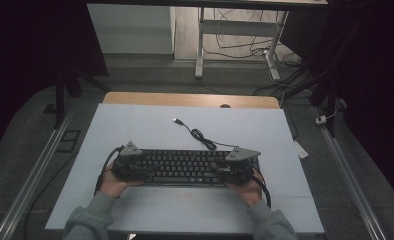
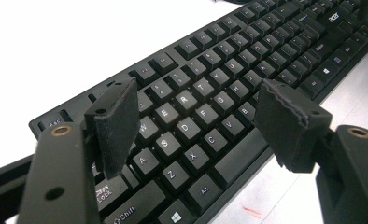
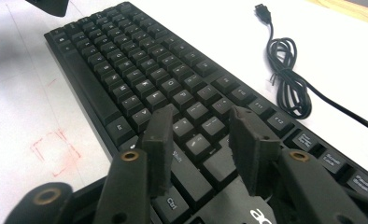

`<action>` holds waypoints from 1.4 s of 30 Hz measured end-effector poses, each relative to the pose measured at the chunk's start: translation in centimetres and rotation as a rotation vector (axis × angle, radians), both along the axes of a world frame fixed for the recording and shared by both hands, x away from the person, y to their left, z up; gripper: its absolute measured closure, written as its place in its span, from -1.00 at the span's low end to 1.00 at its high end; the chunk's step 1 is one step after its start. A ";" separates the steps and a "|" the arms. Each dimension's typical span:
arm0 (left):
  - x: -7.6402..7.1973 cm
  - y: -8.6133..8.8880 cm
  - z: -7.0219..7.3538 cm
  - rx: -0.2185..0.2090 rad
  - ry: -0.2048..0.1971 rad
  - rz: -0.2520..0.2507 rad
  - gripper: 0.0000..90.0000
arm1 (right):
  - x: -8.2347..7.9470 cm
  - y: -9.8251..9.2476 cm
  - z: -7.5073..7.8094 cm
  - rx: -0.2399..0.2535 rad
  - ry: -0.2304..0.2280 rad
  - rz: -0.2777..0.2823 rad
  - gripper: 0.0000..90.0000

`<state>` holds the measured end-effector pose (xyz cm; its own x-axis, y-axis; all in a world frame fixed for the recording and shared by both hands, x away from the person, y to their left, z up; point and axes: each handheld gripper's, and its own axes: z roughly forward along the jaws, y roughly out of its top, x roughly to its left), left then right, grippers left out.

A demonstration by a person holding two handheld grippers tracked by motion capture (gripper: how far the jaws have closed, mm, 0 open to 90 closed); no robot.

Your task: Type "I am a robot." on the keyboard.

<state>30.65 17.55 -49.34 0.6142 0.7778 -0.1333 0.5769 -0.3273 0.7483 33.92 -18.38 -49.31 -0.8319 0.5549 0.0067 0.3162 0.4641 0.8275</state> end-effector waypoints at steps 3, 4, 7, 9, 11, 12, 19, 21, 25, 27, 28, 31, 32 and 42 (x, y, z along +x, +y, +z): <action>0.0 0.0 0.0 -0.001 0.000 0.001 -0.32 | 0.0 -0.1 0.0 -0.009 0.000 0.002 0.28; 0.0 0.0 0.0 0.000 0.000 0.001 -0.32 | 0.0 -0.1 0.0 -0.014 -0.001 0.001 0.27; 0.0 0.0 0.0 0.001 0.000 0.000 -0.32 | 0.0 -0.1 -0.1 -0.019 -0.005 0.002 0.25; -0.1 0.0 0.0 0.002 -0.002 0.002 -0.32 | 0.0 -0.1 -0.1 -0.022 -0.004 0.000 0.24; -0.1 0.0 -0.1 0.004 -0.005 0.001 -0.31 | -0.1 -0.3 0.0 -0.032 -0.006 -0.005 0.24; -0.2 0.1 -0.1 0.004 -0.005 0.002 -0.31 | -0.1 -0.3 -0.1 -0.025 -0.007 -0.006 0.23; -1.0 0.3 -0.2 0.006 -0.016 0.007 -0.31 | -0.7 -2.1 0.2 -0.012 -0.010 -0.037 0.22; -1.4 0.6 -0.2 0.006 -0.022 0.009 -0.31 | -1.1 -2.8 0.3 -0.015 -0.014 -0.046 0.22; -2.3 1.2 -0.3 0.005 -0.032 0.024 -0.31 | -1.9 -4.7 0.3 -0.035 -0.024 -0.077 0.20; -2.8 1.5 -0.4 0.006 -0.040 0.029 -0.31 | -2.3 -5.7 0.1 -0.036 -0.027 -0.094 0.19; -3.0 1.6 -0.4 0.006 -0.044 0.032 -0.31 | -2.6 -6.2 0.0 -0.033 -0.024 -0.105 0.19; -3.8 2.1 -0.6 0.005 -0.057 0.039 -0.31 | -3.3 -7.8 -0.3 -0.036 -0.025 -0.123 0.18; -4.0 2.2 -0.6 0.004 -0.059 0.040 -0.31 | -3.5 -8.2 -0.3 -0.039 -0.029 -0.131 0.18; -4.9 2.7 -1.4 0.017 -0.047 0.036 -0.31 | -4.5 -10.3 -0.5 -0.021 -0.044 -0.160 0.16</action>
